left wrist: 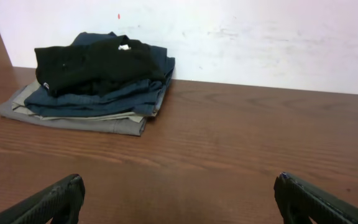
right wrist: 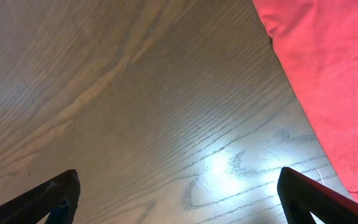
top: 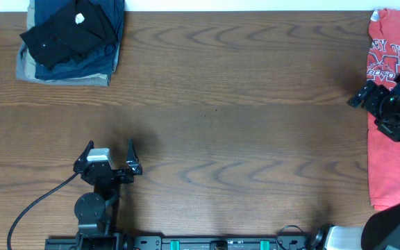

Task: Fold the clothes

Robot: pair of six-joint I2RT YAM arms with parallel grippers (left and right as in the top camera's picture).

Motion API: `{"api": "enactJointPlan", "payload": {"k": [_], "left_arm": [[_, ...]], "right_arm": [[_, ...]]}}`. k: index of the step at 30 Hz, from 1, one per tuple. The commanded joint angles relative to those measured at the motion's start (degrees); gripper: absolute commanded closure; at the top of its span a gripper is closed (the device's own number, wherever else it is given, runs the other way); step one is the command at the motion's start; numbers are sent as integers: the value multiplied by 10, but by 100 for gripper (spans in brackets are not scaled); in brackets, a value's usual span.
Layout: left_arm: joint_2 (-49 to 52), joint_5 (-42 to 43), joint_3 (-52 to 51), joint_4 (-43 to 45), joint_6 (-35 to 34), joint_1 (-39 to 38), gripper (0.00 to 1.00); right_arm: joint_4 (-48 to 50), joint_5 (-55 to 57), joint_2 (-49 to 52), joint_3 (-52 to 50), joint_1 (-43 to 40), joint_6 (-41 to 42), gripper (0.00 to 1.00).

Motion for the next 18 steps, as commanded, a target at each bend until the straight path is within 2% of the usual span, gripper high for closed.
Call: {"api": "enactJointPlan", "payload": {"k": [1,18], "left_arm": [[-4,-22,-10,-21,-5,3,2],[-4,-22,-10,-21,-5,3,2]], "right_arm": [[0,3,-63,1,18,6,1],[-1,3,-339,1,241,6,1]]}}
